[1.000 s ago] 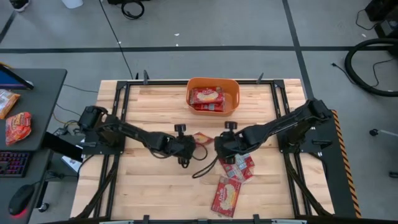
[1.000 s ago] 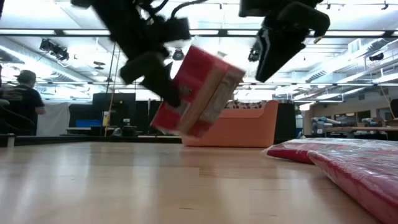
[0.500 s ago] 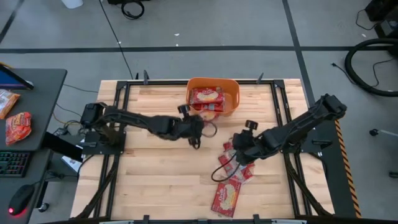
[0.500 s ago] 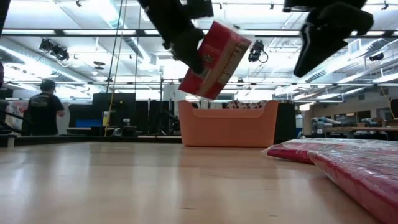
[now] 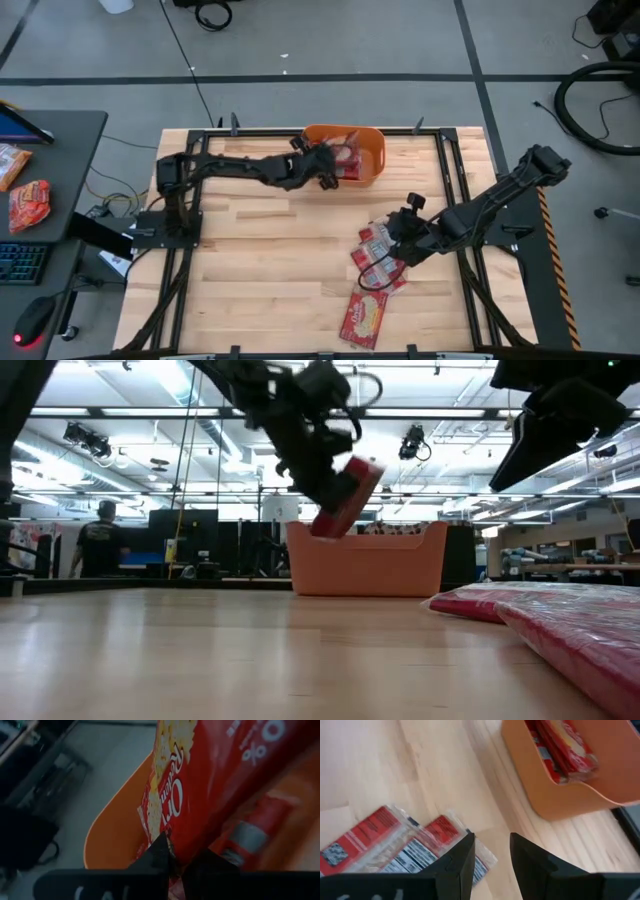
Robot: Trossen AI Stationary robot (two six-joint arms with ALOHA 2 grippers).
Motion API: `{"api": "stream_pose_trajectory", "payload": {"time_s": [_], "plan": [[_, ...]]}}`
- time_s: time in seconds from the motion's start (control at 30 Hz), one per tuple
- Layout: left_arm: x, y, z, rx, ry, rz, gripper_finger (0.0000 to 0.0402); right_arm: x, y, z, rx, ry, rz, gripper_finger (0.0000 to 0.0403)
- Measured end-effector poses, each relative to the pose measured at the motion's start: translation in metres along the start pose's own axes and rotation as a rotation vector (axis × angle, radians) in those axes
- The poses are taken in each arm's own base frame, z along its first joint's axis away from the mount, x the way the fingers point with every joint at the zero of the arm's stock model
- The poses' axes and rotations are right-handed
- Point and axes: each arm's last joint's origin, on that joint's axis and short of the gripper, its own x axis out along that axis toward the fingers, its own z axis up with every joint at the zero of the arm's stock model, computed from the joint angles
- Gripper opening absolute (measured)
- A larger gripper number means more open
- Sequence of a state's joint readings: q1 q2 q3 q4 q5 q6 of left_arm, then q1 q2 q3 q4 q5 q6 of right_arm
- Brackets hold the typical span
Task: Sort popcorn bags into baskets
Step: Put the red popcorn bag into the orange bin
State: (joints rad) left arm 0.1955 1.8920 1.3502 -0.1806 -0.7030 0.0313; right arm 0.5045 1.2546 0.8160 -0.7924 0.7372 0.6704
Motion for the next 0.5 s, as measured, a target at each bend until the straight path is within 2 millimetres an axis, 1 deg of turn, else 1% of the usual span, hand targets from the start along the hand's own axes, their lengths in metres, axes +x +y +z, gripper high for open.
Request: {"api": "stream_pose_trajectory", "payload": {"time_s": [0.17, 0.27, 0.33, 0.5], "plan": [[0.024, 0.000, 0.002, -0.058, 0.092, 0.002, 0.0030, -0.001, 0.001, 0.002, -0.012, -0.028, 0.023, 0.0128], [0.034, -0.003, 0.004, -0.061, 0.145, -0.028, 0.0041, -0.001, 0.004, 0.006, -0.010, -0.056, 0.048, 0.0128], [0.038, -0.005, 0.006, -0.068, 0.149, -0.038, 0.0058, -0.001, 0.005, 0.007, -0.015, -0.059, 0.069, 0.0128], [0.035, -0.007, 0.007, -0.012, 0.160, -0.044, 0.0122, -0.001, 0.007, 0.006, -0.033, -0.029, 0.124, 0.0129]]}}
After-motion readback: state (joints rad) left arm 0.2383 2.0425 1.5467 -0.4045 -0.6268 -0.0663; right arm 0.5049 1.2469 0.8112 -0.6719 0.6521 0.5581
